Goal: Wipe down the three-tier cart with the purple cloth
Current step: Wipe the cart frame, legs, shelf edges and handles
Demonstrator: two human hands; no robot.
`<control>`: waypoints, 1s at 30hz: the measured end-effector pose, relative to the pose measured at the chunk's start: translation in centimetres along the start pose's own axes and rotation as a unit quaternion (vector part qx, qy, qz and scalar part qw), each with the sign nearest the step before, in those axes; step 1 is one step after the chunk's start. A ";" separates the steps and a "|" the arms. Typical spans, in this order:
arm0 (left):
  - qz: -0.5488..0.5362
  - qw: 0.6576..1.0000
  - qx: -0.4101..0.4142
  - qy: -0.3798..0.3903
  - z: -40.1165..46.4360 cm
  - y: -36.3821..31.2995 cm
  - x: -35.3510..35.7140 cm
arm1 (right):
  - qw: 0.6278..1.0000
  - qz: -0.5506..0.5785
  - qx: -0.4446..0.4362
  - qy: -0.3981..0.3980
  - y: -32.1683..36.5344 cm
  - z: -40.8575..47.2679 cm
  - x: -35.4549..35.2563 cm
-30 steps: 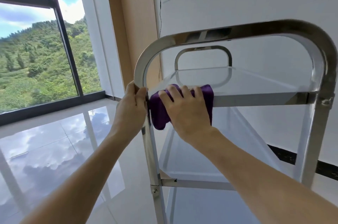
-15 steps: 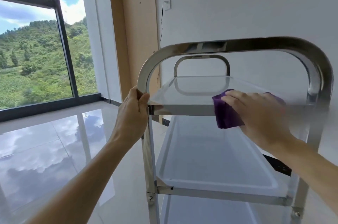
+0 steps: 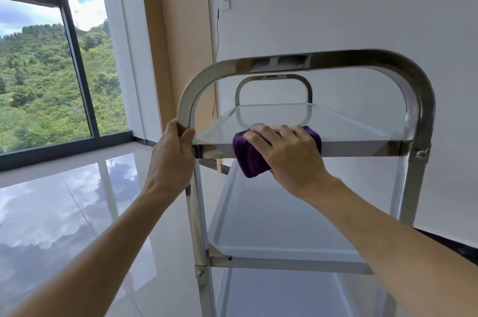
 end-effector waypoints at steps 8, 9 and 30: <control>0.024 1.000 -0.014 -0.010 0.2 -0.2 0.3 | 0.998 0.015 0.049 0.035 -9.3 -5.5 -1.9; 0.025 0.999 -0.017 -0.024 0.1 -0.6 0.0 | 0.998 0.026 0.042 0.043 -9.5 -5.8 -2.1; 0.234 0.901 0.332 0.156 -7.1 -16.4 18.6 | 0.943 0.133 0.246 -0.178 -18.8 -10.7 -14.8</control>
Point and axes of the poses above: each hand's wrist, its own z-axis towards the middle knuckle, its own x-axis out of the palm, y = z × x, the point moved 9 cm from there along z, towards the middle knuckle, and after that the axes turned 2 degrees about x, right-handed, at the moved point
